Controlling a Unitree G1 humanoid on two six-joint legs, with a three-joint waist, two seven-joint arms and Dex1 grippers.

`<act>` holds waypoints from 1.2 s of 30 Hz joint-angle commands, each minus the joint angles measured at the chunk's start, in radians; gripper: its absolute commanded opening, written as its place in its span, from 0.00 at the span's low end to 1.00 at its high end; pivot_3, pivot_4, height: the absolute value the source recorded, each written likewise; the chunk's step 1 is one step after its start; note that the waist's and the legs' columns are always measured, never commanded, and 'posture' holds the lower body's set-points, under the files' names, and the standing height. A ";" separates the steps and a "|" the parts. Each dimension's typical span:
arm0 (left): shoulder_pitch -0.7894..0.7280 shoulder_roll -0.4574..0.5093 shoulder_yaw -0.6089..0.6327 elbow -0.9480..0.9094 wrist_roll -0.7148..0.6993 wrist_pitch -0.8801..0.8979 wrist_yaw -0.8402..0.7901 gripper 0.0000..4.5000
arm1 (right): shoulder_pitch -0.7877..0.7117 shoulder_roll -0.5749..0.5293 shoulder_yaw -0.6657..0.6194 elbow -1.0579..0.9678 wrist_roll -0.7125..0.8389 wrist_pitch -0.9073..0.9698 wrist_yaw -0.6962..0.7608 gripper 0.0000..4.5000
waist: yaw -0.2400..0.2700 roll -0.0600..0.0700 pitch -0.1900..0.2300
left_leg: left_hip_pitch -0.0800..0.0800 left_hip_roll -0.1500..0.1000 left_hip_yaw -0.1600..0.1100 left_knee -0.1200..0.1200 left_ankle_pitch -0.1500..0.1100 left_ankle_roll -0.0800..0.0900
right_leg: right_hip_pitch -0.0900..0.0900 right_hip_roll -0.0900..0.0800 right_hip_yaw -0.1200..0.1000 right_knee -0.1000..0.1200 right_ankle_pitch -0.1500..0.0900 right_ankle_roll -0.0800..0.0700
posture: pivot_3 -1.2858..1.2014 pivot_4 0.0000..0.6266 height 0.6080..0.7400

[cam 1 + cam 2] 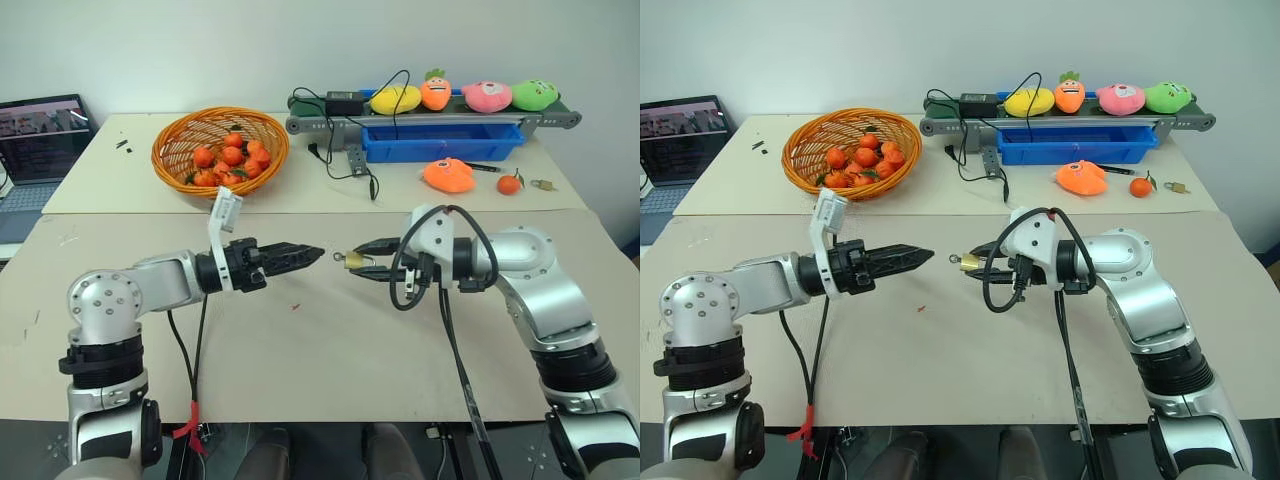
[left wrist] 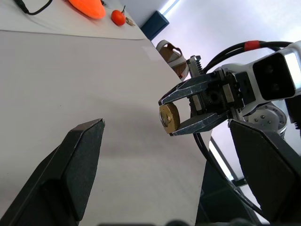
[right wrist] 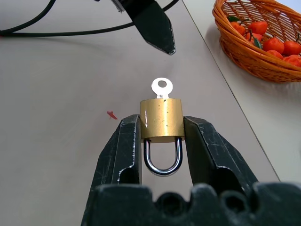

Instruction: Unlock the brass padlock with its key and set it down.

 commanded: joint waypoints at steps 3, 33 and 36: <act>0.006 -0.020 -0.011 -0.024 -0.019 -0.019 0.031 1.00 | -0.032 -0.009 -0.035 -0.054 0.046 0.030 -0.024 0.21 | 0.001 0.000 0.000 | 0.000 0.000 0.004 0.000 0.000 0.000 | 0.000 0.000 0.000 0.000 0.000 0.000 | 0.52 0.24 1.00; -0.042 -0.072 -0.012 0.011 -0.052 -0.070 0.086 0.27 | -0.051 -0.053 -0.045 -0.092 0.125 0.085 -0.069 0.21 | 0.006 0.000 0.000 | 0.001 0.000 0.007 0.000 -0.001 0.002 | 0.000 0.000 0.003 -0.003 0.000 0.001 | 0.52 0.24 1.00; -0.045 -0.079 -0.013 0.014 -0.052 -0.072 0.093 0.27 | -0.052 -0.056 -0.044 -0.100 0.129 0.089 -0.070 0.21 | 0.006 -0.001 0.000 | 0.001 0.000 0.007 0.000 -0.001 0.002 | 0.000 0.000 0.003 -0.003 0.000 0.001 | 0.52 0.24 1.00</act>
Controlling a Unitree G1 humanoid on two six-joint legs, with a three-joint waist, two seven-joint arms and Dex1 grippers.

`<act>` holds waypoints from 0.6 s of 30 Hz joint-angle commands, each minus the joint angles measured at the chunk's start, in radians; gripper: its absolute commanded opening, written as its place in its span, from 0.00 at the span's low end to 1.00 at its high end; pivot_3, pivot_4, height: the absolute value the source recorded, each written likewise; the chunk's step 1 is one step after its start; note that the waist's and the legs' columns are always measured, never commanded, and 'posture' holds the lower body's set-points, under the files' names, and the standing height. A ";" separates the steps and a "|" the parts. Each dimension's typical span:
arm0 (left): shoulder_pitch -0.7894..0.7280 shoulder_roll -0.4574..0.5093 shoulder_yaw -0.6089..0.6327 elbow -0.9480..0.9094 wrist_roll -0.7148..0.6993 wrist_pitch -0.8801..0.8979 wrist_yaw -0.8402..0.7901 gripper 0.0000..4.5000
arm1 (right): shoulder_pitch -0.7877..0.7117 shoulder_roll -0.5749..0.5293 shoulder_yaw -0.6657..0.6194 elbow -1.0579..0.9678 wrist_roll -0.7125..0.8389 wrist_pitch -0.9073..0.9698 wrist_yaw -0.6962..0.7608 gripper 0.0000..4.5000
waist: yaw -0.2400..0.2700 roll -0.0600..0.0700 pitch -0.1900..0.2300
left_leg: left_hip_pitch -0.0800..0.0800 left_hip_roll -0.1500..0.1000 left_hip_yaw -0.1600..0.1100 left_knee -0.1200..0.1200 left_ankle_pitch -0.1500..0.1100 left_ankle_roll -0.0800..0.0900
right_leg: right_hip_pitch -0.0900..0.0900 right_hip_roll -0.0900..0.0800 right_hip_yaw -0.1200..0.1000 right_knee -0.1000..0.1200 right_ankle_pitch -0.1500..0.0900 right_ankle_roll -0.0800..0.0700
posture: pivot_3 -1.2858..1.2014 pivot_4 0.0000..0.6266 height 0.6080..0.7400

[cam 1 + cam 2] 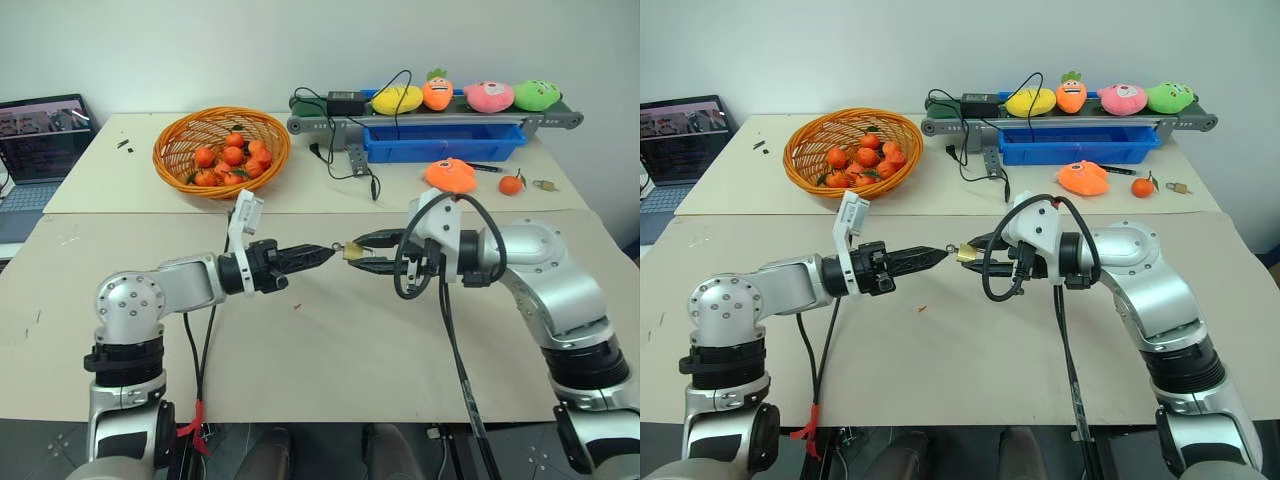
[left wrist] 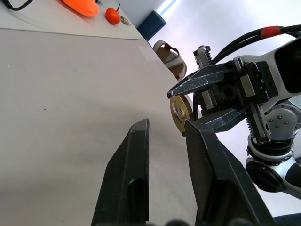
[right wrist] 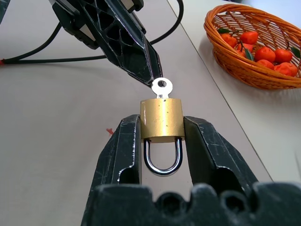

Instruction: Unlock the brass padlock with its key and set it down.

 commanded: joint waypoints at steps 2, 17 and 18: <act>-0.024 -0.007 0.004 -0.011 -0.020 -0.025 0.000 0.27 | -0.022 -0.012 -0.037 -0.051 0.029 0.002 -0.007 0.21 | 0.001 0.000 0.000 | 0.000 0.000 0.000 0.000 0.000 0.000 | 0.000 0.000 0.000 0.000 0.000 0.000 | 0.52 0.24 1.00; -0.015 -0.073 0.016 -0.002 -0.111 -0.040 0.129 0.16 | -0.015 -0.011 -0.023 -0.066 0.036 0.003 -0.024 0.21 | 0.017 0.000 0.000 | 0.000 0.000 0.000 0.000 0.000 0.000 | 0.000 0.000 0.001 -0.001 0.000 0.001 | 0.52 0.24 1.00; -0.014 -0.073 0.016 0.000 -0.120 -0.041 0.136 0.11 | -0.016 -0.011 -0.023 -0.064 0.037 0.003 -0.024 0.21 | 0.018 0.000 0.000 | 0.000 0.000 0.001 0.000 0.000 0.000 | 0.000 0.000 0.001 -0.001 0.000 0.001 | 0.52 0.24 1.00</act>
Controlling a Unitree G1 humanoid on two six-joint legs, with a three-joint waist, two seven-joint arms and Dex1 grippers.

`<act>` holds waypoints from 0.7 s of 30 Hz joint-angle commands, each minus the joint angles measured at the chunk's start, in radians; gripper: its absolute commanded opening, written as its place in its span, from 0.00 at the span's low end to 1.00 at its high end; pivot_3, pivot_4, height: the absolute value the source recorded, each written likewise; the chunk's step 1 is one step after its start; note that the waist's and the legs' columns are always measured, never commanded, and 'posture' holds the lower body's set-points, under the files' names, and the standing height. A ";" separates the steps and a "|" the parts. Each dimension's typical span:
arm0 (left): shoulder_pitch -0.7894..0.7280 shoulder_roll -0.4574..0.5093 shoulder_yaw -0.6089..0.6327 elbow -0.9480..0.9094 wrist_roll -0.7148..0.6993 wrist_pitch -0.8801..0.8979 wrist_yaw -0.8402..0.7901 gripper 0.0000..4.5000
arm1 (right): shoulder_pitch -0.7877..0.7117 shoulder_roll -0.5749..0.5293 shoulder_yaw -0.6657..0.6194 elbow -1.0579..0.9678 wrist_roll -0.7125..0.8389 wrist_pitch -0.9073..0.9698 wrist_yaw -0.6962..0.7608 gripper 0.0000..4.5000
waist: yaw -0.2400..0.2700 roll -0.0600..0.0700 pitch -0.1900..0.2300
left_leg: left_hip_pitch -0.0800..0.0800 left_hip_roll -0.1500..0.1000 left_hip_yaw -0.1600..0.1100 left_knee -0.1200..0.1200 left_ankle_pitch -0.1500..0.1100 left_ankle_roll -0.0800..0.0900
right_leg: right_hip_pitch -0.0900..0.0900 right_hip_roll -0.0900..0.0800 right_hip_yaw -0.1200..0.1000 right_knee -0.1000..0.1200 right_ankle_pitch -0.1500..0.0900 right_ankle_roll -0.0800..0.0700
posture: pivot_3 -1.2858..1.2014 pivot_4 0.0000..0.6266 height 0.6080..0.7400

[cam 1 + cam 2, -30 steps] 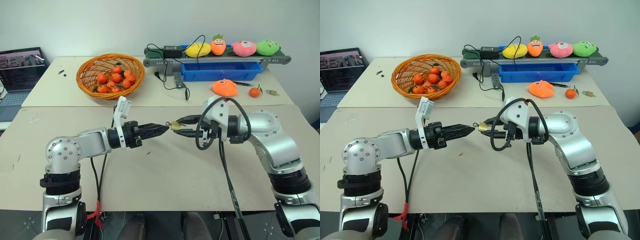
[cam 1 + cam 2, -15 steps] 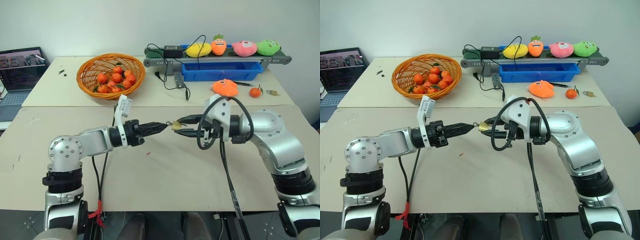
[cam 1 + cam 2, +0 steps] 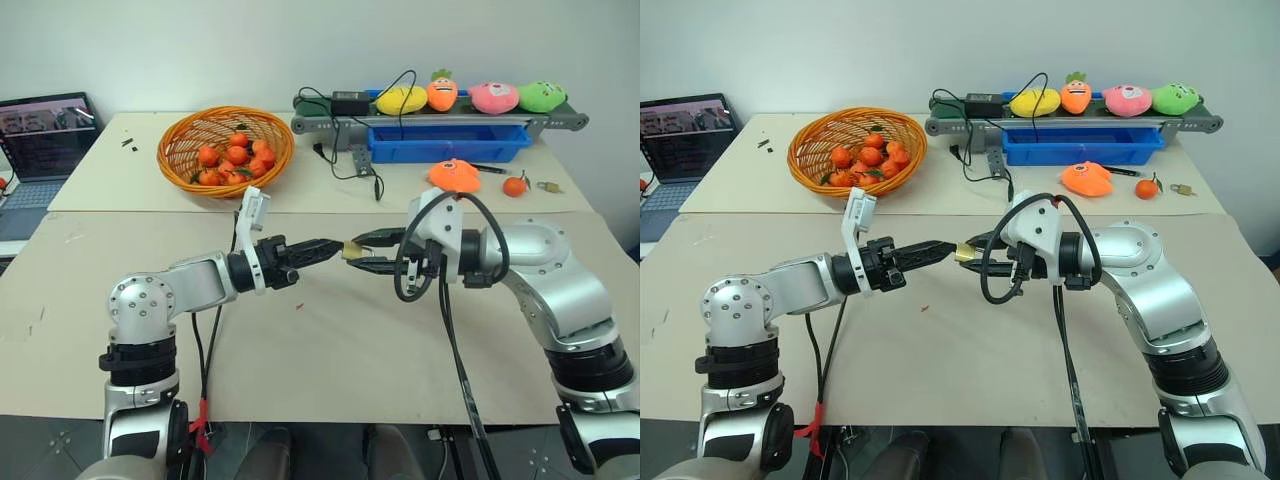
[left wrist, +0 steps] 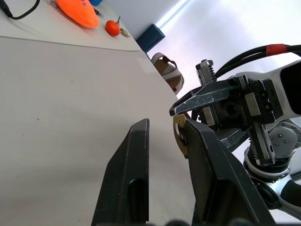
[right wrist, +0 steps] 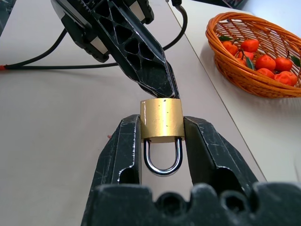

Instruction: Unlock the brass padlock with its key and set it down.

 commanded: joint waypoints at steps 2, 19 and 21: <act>-0.006 -0.001 0.008 -0.003 -0.055 -0.019 0.026 0.03 | -0.017 -0.005 -0.024 -0.033 0.019 -0.002 -0.001 0.21 | 0.002 0.000 0.000 | 0.000 0.000 0.000 0.000 0.000 0.000 | 0.000 0.000 0.000 0.000 0.000 0.000 | 0.52 0.24 1.00; 0.052 0.234 -0.149 -0.195 0.145 -0.115 -0.343 0.03 | -0.034 -0.015 -0.038 -0.011 0.035 0.019 0.001 0.21 | -0.001 0.000 0.000 | 0.000 0.000 0.001 -0.002 0.000 0.000 | 0.000 0.000 0.001 -0.002 0.000 0.000 | 0.52 0.24 1.00; 0.051 0.275 -0.167 -0.204 0.194 -0.157 -0.420 0.03 | -0.041 -0.015 -0.041 -0.008 0.045 0.027 -0.003 0.21 | 0.001 0.000 0.000 | 0.000 0.000 0.001 -0.002 0.000 0.000 | 0.000 0.000 0.000 -0.002 0.000 0.000 | 0.52 0.24 1.00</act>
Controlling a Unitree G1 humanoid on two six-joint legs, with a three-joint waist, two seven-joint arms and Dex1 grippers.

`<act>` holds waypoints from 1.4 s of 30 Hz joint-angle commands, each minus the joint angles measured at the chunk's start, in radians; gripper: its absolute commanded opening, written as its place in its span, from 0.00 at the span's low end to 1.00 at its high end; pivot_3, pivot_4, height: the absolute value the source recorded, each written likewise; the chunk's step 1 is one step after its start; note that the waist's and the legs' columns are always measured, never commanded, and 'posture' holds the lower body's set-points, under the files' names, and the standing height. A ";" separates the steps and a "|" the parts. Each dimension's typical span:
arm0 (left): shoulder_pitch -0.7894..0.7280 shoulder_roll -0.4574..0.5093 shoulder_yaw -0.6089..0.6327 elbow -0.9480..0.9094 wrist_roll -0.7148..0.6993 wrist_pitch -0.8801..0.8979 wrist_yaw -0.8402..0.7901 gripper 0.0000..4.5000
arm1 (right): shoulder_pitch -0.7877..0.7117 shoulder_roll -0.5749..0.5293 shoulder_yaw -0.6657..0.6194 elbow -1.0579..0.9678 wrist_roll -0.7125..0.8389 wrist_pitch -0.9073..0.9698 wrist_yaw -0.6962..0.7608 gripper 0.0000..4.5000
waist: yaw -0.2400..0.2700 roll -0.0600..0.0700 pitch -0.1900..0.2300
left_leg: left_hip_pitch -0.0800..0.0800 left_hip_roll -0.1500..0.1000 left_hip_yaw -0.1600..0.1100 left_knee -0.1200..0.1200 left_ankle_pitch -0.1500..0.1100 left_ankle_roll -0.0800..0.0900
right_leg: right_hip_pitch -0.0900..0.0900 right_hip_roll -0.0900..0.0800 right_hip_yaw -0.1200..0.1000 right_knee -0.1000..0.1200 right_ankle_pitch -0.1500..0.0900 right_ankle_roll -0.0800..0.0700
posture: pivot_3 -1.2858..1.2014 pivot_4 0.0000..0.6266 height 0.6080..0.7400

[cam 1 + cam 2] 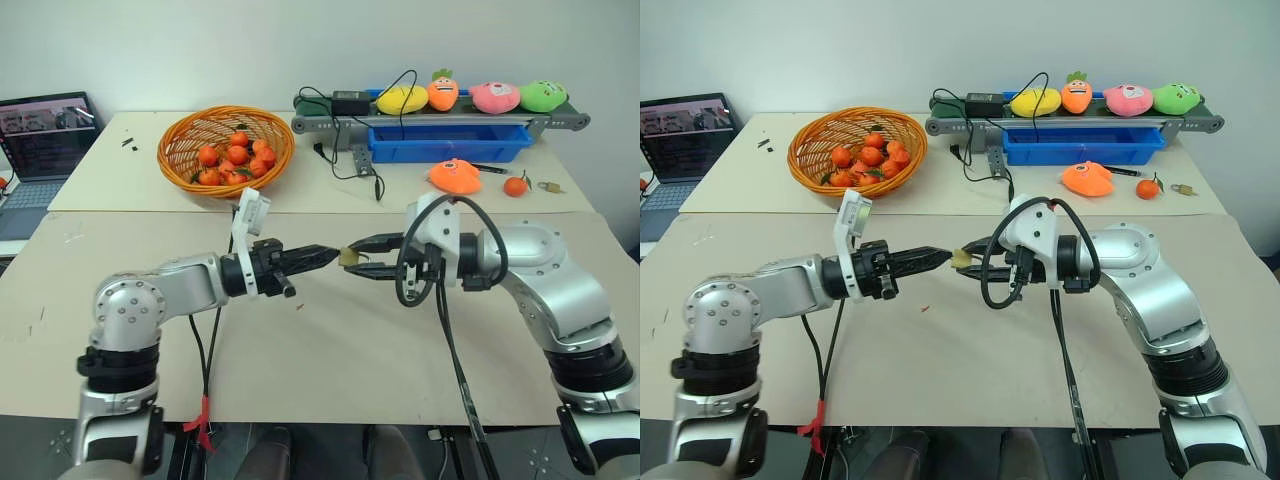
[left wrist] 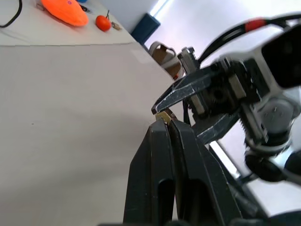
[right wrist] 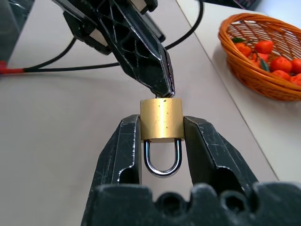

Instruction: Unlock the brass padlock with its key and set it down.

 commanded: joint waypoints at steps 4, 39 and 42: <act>0.003 0.112 -0.086 -0.073 0.161 -0.119 -0.271 0.03 | -0.048 -0.011 -0.067 0.000 0.016 0.034 -0.045 0.21 | 0.004 0.000 0.000 | 0.000 0.000 0.000 0.000 0.000 0.001 | 0.001 0.000 -0.001 -0.001 0.000 0.000 | 0.52 0.24 1.00; -0.072 -0.027 0.131 0.226 -0.328 0.117 0.254 0.85 | -0.046 -0.053 -0.072 0.060 0.005 -0.019 -0.023 0.21 | 0.004 -0.001 0.000 | -0.003 0.000 -0.001 0.001 -0.003 0.004 | -0.001 -0.001 0.002 -0.006 0.002 0.003 | 0.52 0.24 1.00; -0.078 -0.049 0.117 0.235 -0.355 0.108 0.270 0.85 | -0.047 -0.043 -0.066 0.048 0.012 -0.013 -0.025 0.21 | 0.004 -0.001 0.000 | -0.003 0.000 -0.001 0.001 -0.003 0.004 | -0.001 -0.001 0.002 -0.006 0.002 0.003 | 0.52 0.24 1.00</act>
